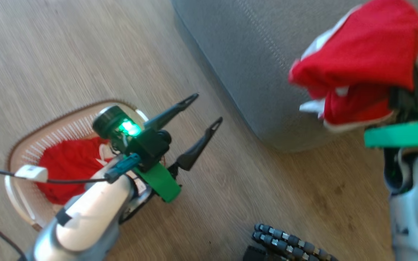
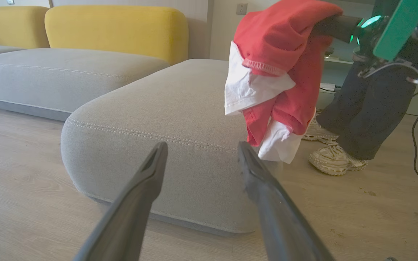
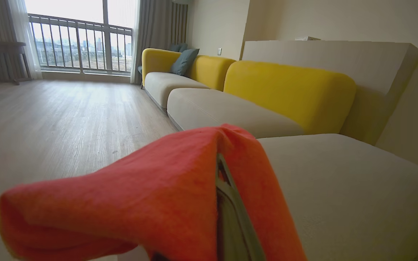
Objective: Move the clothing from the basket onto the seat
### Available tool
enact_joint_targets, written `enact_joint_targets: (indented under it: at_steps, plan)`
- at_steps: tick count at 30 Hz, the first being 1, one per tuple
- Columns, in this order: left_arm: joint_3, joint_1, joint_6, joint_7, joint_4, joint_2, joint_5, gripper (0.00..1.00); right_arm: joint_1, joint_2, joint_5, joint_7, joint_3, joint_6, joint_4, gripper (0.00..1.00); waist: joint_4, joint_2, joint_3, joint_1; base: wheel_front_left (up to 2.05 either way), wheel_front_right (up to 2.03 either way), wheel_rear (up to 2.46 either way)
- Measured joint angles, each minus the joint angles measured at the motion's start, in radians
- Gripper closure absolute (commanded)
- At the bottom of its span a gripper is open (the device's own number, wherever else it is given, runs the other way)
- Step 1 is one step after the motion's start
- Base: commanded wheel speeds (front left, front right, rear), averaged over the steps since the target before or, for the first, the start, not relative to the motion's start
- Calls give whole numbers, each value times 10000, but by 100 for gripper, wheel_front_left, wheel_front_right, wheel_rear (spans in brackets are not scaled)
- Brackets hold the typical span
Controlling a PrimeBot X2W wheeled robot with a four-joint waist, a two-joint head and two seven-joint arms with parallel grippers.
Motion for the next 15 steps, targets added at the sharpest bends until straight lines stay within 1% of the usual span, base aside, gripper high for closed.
enact_joint_targets:
  at_steps: [2,6,10,13,15]
  plan:
    - [-10,-79,0,0,-173,270,6,0,-658,-81,-184,0,-119,0,309,100,1,0,369,1,0,0,0]
    - [-4,-291,0,0,-548,811,90,0,-1976,-441,-548,0,-529,0,1005,100,12,0,1133,2,0,0,0]
    - [46,-410,0,0,-1012,1225,174,0,-3123,-598,-1070,0,-938,2,1716,100,32,0,1876,2,0,0,0]
    - [40,-424,0,0,-1283,1482,174,0,-3992,-934,-1411,12,-1503,2,2376,100,90,0,2370,2,0,0,0]
    - [42,-451,0,0,-1453,1634,174,0,-4621,-1241,-1503,219,-1981,2,2731,100,159,0,2667,1,0,0,0]
